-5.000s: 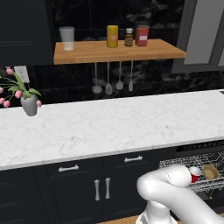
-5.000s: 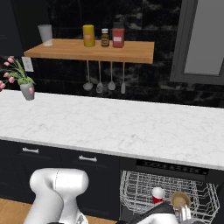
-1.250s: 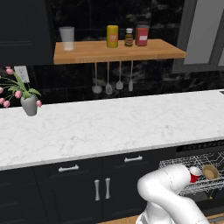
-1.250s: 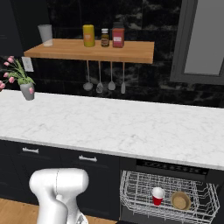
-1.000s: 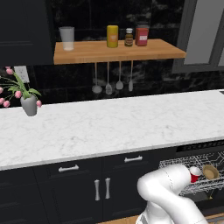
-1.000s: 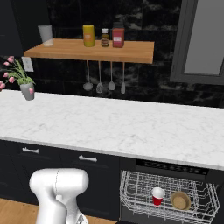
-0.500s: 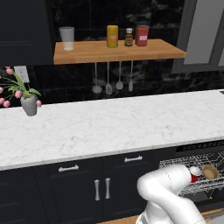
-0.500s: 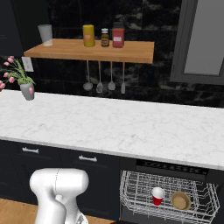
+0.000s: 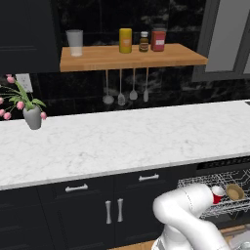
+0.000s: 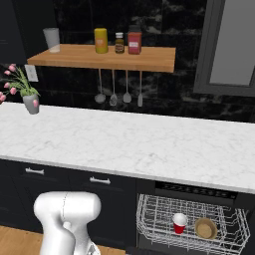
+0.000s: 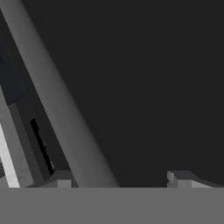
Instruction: Pick up the cup and bowl from the counter, place them in the dishwasher, and close the dishwasher door.
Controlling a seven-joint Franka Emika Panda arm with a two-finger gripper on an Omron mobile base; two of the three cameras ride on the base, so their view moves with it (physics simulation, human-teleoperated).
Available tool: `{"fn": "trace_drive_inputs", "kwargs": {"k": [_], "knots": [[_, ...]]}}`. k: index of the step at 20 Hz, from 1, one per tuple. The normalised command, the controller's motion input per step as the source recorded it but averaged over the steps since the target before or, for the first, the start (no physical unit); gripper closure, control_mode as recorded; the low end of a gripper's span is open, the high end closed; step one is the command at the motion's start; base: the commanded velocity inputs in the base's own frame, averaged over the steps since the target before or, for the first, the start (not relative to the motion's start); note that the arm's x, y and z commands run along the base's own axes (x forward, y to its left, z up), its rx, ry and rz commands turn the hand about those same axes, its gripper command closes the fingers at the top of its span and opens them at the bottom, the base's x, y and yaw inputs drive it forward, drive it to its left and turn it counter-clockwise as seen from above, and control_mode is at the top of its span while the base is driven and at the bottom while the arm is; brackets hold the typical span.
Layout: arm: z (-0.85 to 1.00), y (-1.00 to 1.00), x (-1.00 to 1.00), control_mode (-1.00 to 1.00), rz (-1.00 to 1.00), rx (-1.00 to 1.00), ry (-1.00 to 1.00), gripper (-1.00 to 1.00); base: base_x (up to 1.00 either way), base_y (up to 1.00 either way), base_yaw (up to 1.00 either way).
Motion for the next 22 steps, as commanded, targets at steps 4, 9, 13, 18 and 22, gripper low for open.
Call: {"fn": "trace_drive_inputs", "kwargs": {"k": [4,9,13,18,22], "knots": [[0.29,-0.05,1.00,-1.00,0.02,0.00,0.00,-1.00,0.00,0.00,0.00],[0.16,-0.11,1.00,-1.00,0.11,0.00,0.02,-1.00,0.00,0.00,0.00],[0.10,-0.12,1.00,-1.00,0.14,0.00,0.02,-1.00,0.00,0.00,0.00],[0.05,-0.12,1.00,-1.00,0.12,0.00,0.02,-1.00,0.00,0.00,0.00],[0.01,-0.10,1.00,-1.00,0.10,0.00,0.04,-1.00,0.00,0.00,0.00]]}}
